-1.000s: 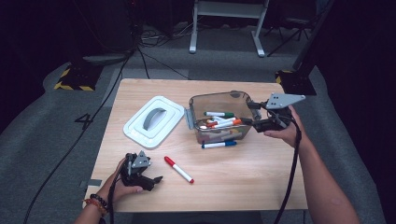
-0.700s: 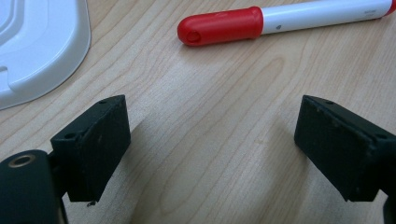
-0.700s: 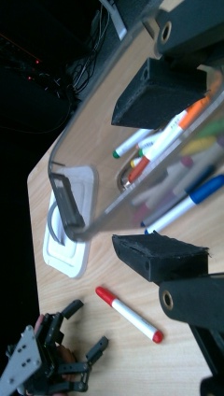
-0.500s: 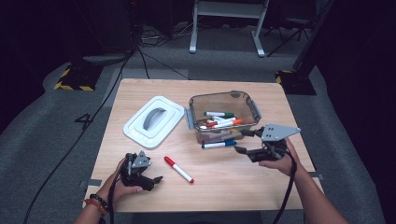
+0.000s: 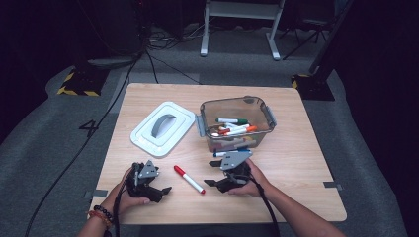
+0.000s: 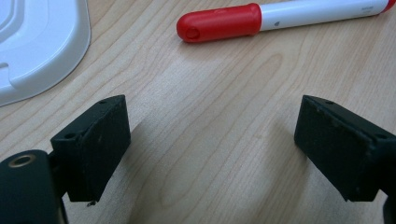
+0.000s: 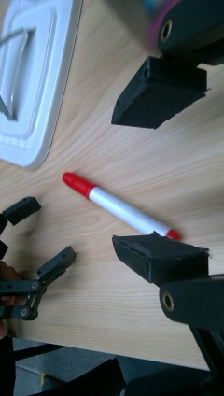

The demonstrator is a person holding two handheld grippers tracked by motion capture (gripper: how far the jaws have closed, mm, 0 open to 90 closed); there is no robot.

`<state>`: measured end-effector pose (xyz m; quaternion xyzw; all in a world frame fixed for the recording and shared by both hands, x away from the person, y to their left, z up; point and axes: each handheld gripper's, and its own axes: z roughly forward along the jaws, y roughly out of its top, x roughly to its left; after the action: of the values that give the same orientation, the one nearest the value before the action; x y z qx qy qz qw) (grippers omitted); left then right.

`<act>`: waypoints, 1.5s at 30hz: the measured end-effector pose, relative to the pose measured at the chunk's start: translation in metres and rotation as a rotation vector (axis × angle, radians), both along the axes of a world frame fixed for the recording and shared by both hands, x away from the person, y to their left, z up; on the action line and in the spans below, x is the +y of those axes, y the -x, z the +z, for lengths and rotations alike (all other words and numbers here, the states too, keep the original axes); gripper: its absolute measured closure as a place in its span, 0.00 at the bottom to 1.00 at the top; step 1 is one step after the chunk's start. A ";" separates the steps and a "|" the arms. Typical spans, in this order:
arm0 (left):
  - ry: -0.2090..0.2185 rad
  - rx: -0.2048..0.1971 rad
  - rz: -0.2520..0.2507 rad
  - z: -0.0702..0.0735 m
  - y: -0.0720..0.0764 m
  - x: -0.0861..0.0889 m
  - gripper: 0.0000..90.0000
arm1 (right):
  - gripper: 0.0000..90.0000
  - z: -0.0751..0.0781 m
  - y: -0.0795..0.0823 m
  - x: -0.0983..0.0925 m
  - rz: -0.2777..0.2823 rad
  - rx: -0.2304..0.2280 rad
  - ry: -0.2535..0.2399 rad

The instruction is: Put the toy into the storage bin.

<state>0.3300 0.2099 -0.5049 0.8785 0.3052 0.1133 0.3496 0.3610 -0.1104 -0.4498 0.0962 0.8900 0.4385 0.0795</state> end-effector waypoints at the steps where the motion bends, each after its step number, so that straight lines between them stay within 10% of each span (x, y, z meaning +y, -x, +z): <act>1: 0.001 0.000 -0.002 0.000 0.000 0.000 0.12 | 0.40 -0.004 -0.001 0.008 0.007 0.009 0.005; 12: 0.002 0.000 -0.007 0.000 0.001 0.002 0.12 | 0.41 -0.034 -0.017 0.076 0.026 0.061 0.066; 21: 0.001 0.000 -0.009 0.000 0.001 0.002 0.12 | 0.62 -0.048 -0.035 0.096 -0.063 0.068 0.099; 27: -0.001 -0.001 -0.011 0.000 0.001 0.002 0.12 | 0.82 -0.048 -0.031 0.094 -0.052 0.080 0.096; 45: 0.000 0.000 -0.010 0.000 0.001 0.002 0.12 | 0.83 -0.032 -0.016 0.040 -0.031 0.082 0.087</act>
<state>0.3294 0.2121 -0.5048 0.8799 0.3007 0.1115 0.3505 0.3769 -0.0704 -0.4814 0.1240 0.9093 0.3937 0.0539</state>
